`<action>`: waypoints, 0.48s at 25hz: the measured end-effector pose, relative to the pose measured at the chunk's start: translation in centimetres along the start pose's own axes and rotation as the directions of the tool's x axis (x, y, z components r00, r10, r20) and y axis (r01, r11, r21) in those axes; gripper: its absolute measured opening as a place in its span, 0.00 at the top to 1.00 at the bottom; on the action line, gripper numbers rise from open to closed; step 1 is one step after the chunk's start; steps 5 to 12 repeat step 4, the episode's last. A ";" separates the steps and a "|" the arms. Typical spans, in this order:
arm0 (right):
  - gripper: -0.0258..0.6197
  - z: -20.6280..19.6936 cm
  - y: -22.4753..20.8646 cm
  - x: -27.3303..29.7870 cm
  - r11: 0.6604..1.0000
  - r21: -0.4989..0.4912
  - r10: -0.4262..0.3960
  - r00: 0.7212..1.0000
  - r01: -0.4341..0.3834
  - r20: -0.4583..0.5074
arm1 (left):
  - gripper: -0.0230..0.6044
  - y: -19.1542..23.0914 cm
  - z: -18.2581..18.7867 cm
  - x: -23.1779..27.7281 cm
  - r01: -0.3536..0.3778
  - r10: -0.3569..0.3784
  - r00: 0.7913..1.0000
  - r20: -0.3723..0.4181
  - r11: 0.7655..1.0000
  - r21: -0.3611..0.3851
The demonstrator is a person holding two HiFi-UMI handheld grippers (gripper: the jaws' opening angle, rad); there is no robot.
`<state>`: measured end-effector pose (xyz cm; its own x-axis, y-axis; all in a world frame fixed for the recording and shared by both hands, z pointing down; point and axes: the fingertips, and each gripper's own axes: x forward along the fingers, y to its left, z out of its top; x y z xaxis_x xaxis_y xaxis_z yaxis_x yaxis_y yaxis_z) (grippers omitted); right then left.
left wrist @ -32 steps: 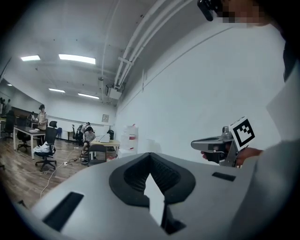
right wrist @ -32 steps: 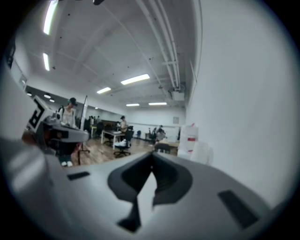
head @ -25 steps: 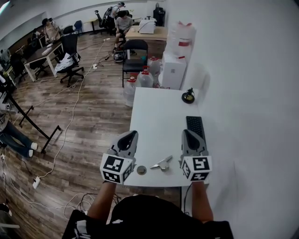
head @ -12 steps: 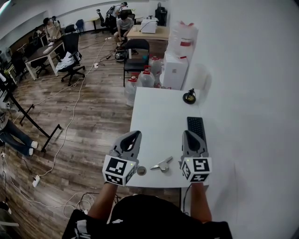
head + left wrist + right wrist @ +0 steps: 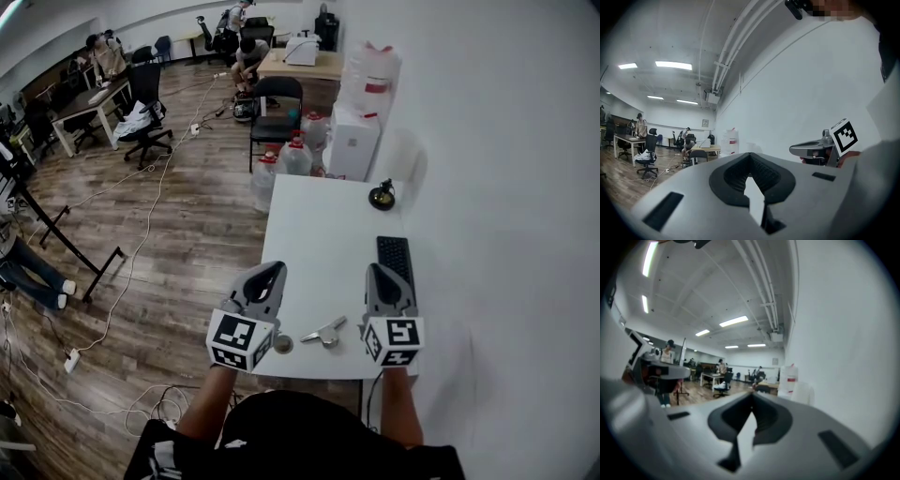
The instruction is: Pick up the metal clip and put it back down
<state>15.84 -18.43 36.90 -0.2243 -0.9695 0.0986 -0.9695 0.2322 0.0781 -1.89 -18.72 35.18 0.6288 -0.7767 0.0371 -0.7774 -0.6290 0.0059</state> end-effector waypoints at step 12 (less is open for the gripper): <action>0.91 -0.1 0.1 0.5 1.000 0.017 0.014 1.000 -0.014 -0.001 | 0.93 0.6 -0.1 0.3 -0.009 0.009 1.000 0.008 1.000 -0.001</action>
